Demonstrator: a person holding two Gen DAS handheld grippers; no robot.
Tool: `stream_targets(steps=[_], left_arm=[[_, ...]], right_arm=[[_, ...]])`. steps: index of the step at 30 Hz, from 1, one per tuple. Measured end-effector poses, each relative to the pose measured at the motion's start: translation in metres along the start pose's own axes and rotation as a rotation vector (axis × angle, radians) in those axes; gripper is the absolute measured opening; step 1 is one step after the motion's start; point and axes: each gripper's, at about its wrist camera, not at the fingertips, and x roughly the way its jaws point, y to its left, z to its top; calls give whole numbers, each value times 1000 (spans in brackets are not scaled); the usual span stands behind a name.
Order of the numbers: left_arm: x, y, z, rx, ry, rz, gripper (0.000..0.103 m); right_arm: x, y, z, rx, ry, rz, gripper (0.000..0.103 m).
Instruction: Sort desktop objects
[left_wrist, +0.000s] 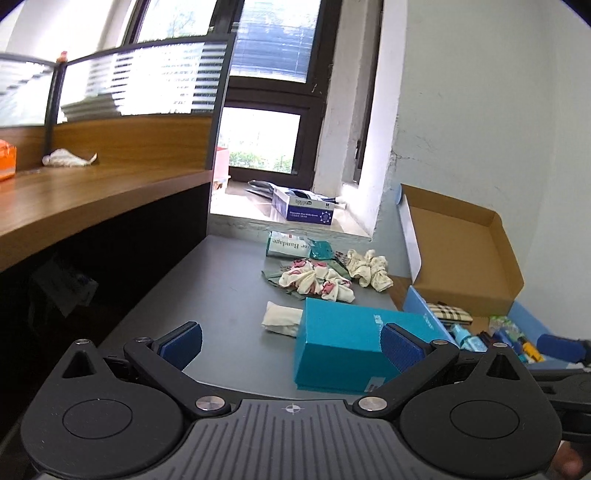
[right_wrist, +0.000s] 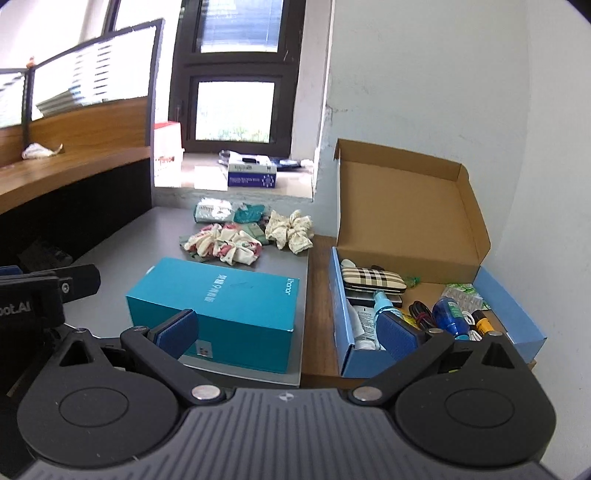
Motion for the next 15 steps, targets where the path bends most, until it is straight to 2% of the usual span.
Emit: stream_targets(steps=[7,15], left_arm=[[-21,-4,-7,73,-67,77,103],[-32,-4,-24,103,-80,118,103]], right_arm=[[-20,1,-15,14,-63,-24,103],[-33,-10,-37,71,-104,-57,103]])
